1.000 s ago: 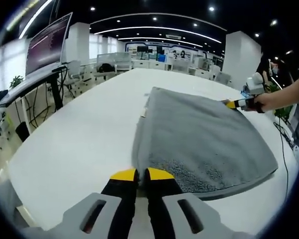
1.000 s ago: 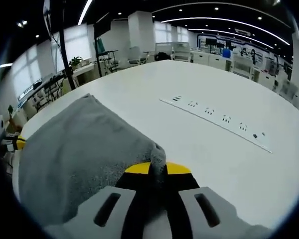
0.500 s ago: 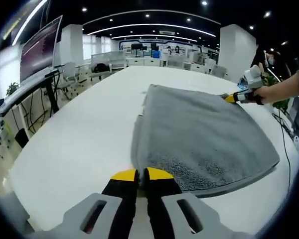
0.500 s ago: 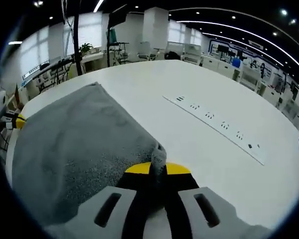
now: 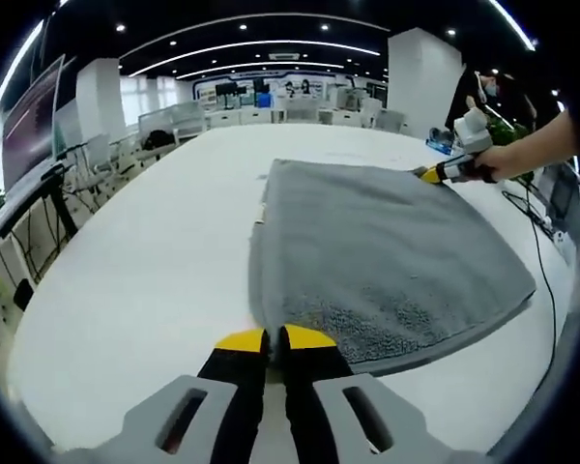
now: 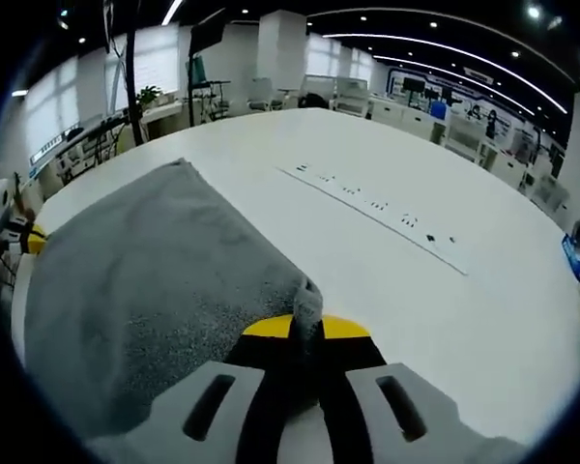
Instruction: Fold the towel on the table until its edges align and the towel forms a compact rectangular stack.
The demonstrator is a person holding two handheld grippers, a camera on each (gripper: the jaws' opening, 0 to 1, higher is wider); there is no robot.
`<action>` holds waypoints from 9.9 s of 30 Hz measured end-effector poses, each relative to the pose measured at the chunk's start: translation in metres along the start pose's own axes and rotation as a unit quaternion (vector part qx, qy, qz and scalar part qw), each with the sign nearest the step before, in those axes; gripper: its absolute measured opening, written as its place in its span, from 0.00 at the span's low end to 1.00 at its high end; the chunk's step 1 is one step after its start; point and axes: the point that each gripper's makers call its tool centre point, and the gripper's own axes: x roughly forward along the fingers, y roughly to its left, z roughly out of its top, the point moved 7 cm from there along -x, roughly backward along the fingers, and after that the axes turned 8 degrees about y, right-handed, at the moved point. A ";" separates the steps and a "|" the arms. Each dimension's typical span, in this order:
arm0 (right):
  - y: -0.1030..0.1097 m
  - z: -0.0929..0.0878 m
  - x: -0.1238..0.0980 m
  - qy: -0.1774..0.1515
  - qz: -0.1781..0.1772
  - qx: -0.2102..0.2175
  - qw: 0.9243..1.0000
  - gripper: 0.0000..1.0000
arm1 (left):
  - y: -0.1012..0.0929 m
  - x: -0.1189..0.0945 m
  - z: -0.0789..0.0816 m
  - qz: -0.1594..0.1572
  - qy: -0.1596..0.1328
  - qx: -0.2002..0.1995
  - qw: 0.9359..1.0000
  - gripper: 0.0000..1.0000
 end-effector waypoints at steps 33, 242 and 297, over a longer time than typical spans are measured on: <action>-0.104 -0.089 -0.072 0.027 -0.084 0.041 0.995 0.07 | -0.172 -0.005 0.012 -0.167 0.054 0.178 0.968 0.05; -0.096 -0.037 -0.148 -0.110 0.023 0.262 0.958 0.00 | -0.364 -0.053 0.084 -0.412 -0.051 0.231 0.880 0.02; -0.001 0.082 -0.126 -0.150 0.098 0.216 0.960 0.00 | -0.246 -0.103 0.065 -0.318 -0.086 0.090 0.940 0.01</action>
